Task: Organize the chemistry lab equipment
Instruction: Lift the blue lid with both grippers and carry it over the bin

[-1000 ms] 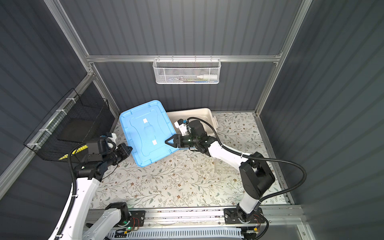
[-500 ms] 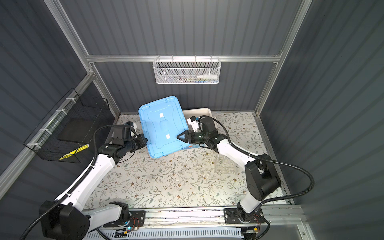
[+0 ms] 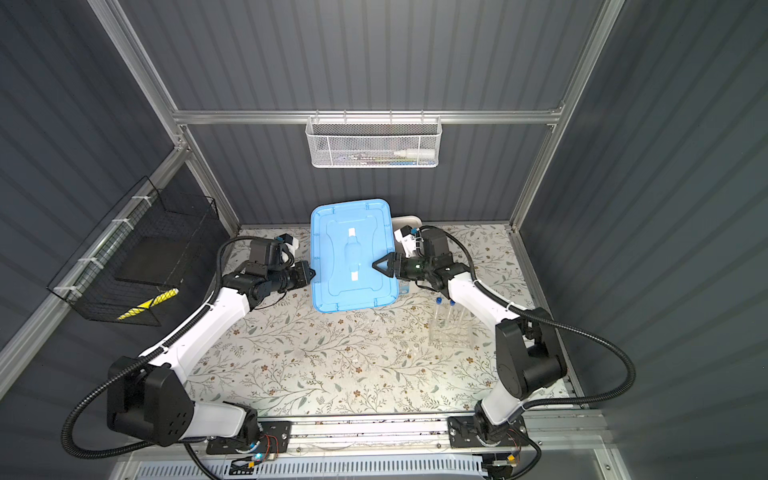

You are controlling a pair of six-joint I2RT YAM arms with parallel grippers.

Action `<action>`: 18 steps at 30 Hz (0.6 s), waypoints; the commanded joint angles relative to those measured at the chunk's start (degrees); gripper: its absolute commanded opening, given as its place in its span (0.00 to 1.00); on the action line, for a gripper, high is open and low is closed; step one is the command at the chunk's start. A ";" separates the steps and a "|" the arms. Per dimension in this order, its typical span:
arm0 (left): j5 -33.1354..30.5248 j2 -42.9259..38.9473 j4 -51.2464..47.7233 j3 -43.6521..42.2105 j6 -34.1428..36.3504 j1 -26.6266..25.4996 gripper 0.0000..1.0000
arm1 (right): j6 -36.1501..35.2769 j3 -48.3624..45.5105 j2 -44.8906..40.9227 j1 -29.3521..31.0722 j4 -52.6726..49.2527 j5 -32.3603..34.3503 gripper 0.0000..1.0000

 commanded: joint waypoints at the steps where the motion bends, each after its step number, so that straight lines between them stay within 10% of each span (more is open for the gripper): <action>1: 2.66 0.50 2.28 2.58 1.06 -0.19 0.00 | -0.72 2.20 -0.51 -0.34 -0.05 -2.35 0.58; 18: 6.54 7.83 2.62 9.44 0.81 -0.23 0.01 | 0.73 5.78 0.57 -1.29 -0.59 -4.54 0.34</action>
